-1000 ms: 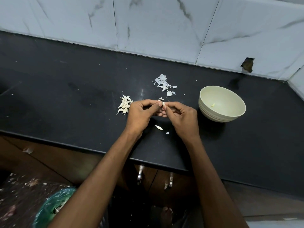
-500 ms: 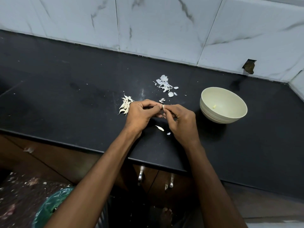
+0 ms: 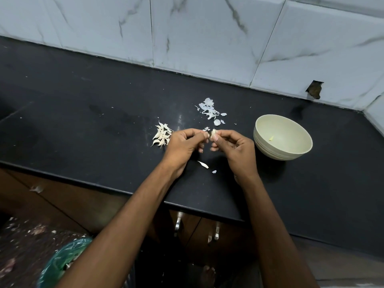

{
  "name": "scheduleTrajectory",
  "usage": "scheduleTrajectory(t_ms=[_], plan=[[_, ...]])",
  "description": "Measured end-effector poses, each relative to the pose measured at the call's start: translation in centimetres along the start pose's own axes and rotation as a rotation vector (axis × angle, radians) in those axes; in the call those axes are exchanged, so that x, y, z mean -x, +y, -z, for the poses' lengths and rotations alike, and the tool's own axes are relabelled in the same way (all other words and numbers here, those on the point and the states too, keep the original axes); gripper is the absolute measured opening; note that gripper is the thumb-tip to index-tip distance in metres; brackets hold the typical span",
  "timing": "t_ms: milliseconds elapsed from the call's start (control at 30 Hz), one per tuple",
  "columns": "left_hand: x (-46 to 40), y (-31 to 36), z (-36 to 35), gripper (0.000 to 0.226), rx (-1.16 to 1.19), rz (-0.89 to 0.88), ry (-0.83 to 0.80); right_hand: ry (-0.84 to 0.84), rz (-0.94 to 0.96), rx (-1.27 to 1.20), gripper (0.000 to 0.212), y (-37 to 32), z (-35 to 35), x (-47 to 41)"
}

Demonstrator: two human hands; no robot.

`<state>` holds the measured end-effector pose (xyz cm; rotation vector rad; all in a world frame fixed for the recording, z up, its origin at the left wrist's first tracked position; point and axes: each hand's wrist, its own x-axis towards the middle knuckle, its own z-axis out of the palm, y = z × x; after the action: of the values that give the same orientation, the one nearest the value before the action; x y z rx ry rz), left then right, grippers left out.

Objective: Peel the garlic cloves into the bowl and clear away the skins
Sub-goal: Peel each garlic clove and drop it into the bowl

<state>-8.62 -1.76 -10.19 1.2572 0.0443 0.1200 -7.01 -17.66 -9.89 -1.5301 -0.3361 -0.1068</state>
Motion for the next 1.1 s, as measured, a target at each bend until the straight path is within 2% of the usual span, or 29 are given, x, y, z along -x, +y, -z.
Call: scheduleTrajectory(t_ms=[133,267,400,767,933,1100], plan=[[0.2,0.1,0.0,0.005,0.012,-0.019,0.008,0.007,-0.012,-0.005,0.015,0.2,0.1,-0.1],[0.5,0.3,0.0,0.018,0.065,-0.059,0.018,-0.036,0.004,0.051,0.013,0.5,0.1,-0.1],[0.3,0.0,0.0,0.021,0.022,-0.101,0.041,-0.041,0.05,0.107,0.014,0.6,0.0,-0.1],[0.4,-0.4,0.1,0.007,-0.088,-0.165,0.069,-0.006,0.112,0.177,0.013,1.0,-0.2,0.3],[0.6,-0.1,0.3,0.015,-0.096,-0.158,0.029,0.005,0.134,0.212,0.015,1.0,-0.1,0.3],[0.5,-0.2,0.3,0.014,-0.137,-0.169,0.049,0.002,0.131,0.211,0.015,1.0,-0.1,0.3]])
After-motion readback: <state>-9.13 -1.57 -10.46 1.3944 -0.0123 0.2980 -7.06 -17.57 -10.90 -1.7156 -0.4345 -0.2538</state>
